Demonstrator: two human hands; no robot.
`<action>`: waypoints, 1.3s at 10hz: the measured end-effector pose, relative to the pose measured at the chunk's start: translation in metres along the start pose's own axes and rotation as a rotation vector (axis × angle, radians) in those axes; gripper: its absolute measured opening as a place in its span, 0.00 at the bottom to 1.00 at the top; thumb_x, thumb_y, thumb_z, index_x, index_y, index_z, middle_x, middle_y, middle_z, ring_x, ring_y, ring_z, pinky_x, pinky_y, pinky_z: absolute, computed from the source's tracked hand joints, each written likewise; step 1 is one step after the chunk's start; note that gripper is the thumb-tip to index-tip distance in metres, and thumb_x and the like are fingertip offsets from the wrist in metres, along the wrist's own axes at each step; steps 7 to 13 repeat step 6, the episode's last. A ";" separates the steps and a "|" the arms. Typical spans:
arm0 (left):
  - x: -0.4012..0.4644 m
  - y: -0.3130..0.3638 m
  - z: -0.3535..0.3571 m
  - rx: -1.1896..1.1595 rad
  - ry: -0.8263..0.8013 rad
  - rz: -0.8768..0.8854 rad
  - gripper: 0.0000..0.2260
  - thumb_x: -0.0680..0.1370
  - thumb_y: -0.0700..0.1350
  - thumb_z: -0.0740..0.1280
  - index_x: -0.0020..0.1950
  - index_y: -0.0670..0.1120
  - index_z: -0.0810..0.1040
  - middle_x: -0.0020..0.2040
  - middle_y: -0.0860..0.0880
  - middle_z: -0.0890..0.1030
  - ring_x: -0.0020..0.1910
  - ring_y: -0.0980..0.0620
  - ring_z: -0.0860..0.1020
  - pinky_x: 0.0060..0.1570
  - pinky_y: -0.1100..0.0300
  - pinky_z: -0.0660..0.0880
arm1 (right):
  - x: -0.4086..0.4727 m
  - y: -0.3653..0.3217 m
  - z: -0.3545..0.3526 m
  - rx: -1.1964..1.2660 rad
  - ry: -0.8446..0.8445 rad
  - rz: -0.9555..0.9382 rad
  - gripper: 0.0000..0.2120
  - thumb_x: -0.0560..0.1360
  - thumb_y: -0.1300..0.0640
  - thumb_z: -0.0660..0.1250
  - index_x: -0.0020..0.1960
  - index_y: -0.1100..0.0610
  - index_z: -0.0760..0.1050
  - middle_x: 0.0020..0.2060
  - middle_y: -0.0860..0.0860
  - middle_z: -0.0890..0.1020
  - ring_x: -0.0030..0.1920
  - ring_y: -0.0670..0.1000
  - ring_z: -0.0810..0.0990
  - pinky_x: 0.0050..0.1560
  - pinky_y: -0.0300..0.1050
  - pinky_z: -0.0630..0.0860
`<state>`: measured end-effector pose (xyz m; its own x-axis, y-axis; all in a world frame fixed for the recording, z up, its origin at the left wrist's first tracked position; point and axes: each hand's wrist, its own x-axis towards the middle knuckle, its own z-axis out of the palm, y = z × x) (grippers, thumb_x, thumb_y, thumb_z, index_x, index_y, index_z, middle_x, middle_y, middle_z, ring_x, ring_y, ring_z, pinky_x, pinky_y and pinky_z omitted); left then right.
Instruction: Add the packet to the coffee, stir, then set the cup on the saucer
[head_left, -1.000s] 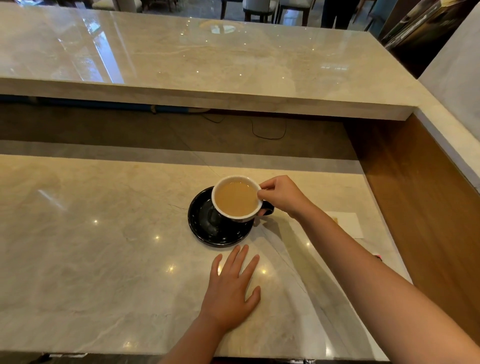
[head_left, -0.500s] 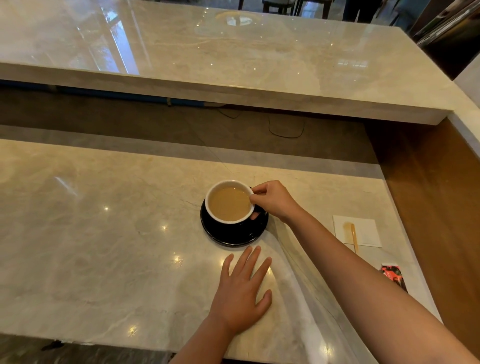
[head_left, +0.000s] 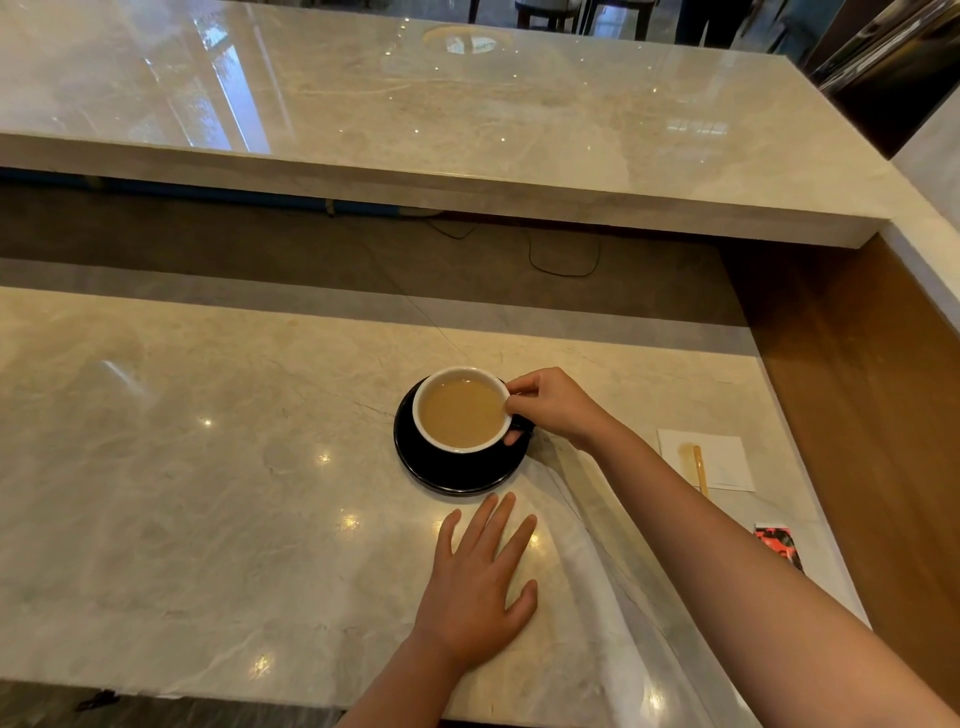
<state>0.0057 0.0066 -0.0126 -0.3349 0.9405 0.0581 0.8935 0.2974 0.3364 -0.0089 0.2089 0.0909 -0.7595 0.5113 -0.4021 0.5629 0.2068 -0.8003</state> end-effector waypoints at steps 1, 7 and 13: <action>-0.001 0.000 0.001 0.000 -0.007 -0.003 0.26 0.76 0.58 0.57 0.73 0.53 0.61 0.74 0.48 0.58 0.72 0.50 0.50 0.65 0.44 0.46 | -0.001 0.001 -0.001 0.011 -0.017 0.001 0.11 0.71 0.65 0.62 0.48 0.57 0.81 0.42 0.58 0.85 0.37 0.56 0.85 0.51 0.52 0.81; -0.001 0.001 0.003 -0.024 0.021 0.008 0.26 0.76 0.58 0.57 0.73 0.53 0.60 0.74 0.48 0.57 0.72 0.51 0.50 0.66 0.45 0.46 | -0.017 0.010 -0.009 0.007 0.140 -0.064 0.12 0.72 0.57 0.68 0.54 0.56 0.79 0.50 0.52 0.82 0.50 0.48 0.80 0.48 0.41 0.76; -0.001 0.001 0.003 -0.024 0.021 0.008 0.26 0.76 0.58 0.57 0.73 0.53 0.60 0.74 0.48 0.57 0.72 0.51 0.50 0.66 0.45 0.46 | -0.017 0.010 -0.009 0.007 0.140 -0.064 0.12 0.72 0.57 0.68 0.54 0.56 0.79 0.50 0.52 0.82 0.50 0.48 0.80 0.48 0.41 0.76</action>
